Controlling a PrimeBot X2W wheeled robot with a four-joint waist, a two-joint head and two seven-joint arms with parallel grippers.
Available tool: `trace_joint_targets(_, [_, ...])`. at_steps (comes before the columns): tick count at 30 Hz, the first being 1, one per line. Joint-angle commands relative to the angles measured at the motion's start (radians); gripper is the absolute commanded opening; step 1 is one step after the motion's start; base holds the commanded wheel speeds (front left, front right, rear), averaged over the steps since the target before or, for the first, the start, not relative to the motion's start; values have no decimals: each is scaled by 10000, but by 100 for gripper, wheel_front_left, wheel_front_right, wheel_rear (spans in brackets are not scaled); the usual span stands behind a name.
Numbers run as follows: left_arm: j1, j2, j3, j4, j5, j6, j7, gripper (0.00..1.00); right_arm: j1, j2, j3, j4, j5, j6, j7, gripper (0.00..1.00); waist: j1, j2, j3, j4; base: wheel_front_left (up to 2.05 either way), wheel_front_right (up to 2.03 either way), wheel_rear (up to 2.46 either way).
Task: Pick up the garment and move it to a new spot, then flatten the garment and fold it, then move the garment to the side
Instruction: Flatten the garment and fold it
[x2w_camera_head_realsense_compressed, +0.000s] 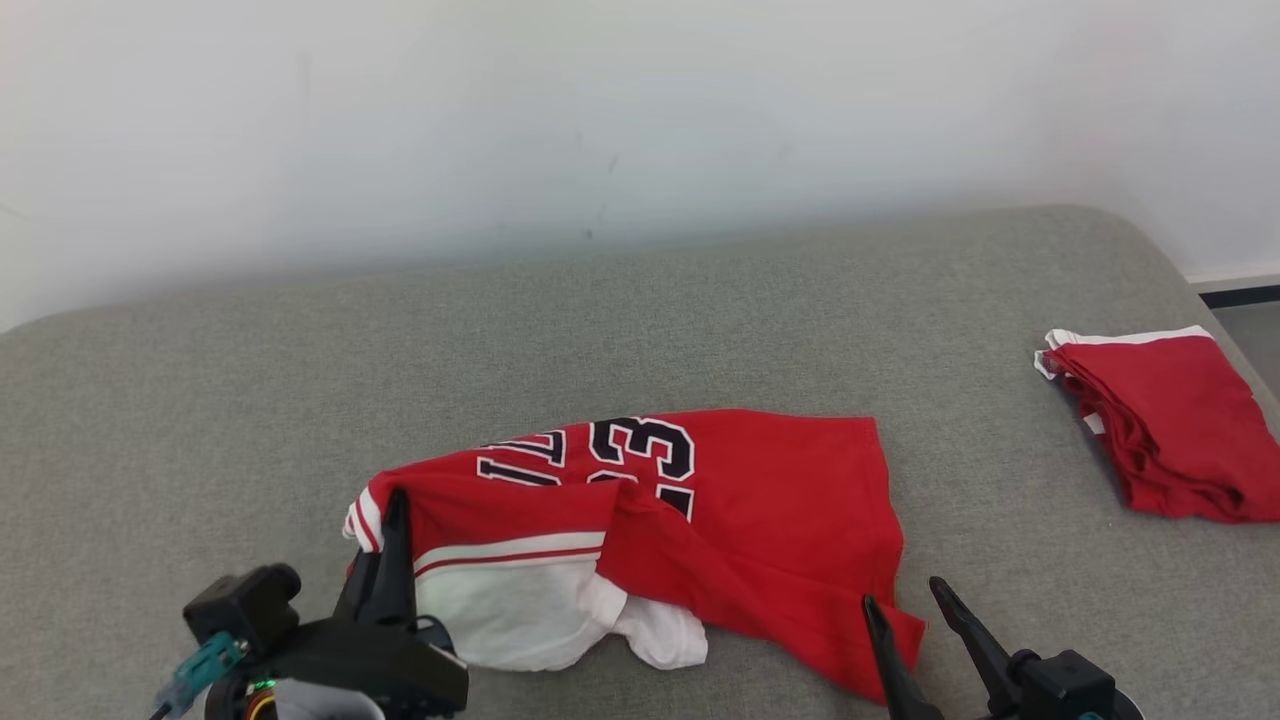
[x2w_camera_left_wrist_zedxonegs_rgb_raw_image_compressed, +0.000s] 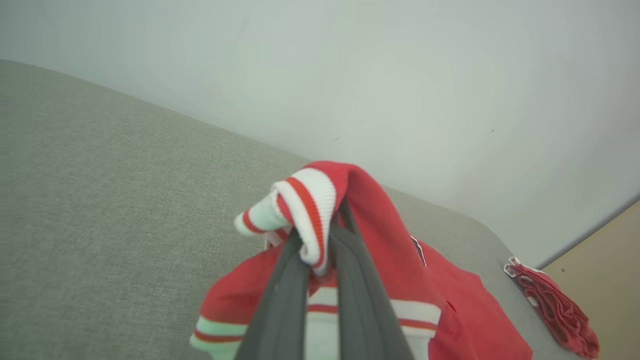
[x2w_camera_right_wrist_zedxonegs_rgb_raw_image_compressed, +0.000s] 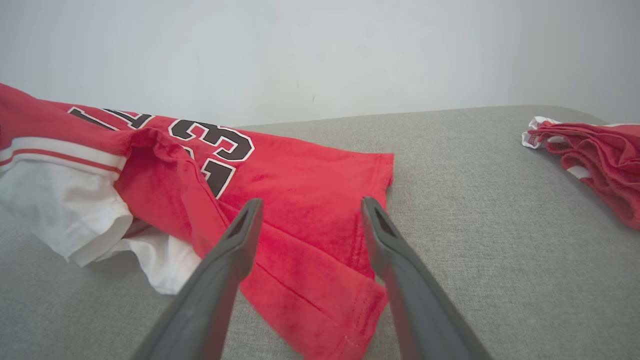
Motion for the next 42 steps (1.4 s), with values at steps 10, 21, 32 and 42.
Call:
trace_joint_targets(10, [1528,909,-38,-2709,658,1722,1019,0,43,-43,-99,-103,86,-29,-44,100,0,-1,178,-154,0,0,0])
trace_joint_targets(21, [-176,1103,-71,329,969,1313,991,0,-398,-59,60,-176,26,-28,-44,100,0,-1,734,-689,0,0,0])
trace_joint_targets(32, [-2280,955,45,3720,1597,876,-272,0,-577,-108,24,-283,-23,-30,-46,100,0,-1,1152,-1317,0,0,0])
trace_joint_targets(42, [-2539,647,-73,4663,1929,450,-548,100,-528,-35,-55,-268,-67,-30,-46,100,0,-1,1075,-1063,0,0,0])
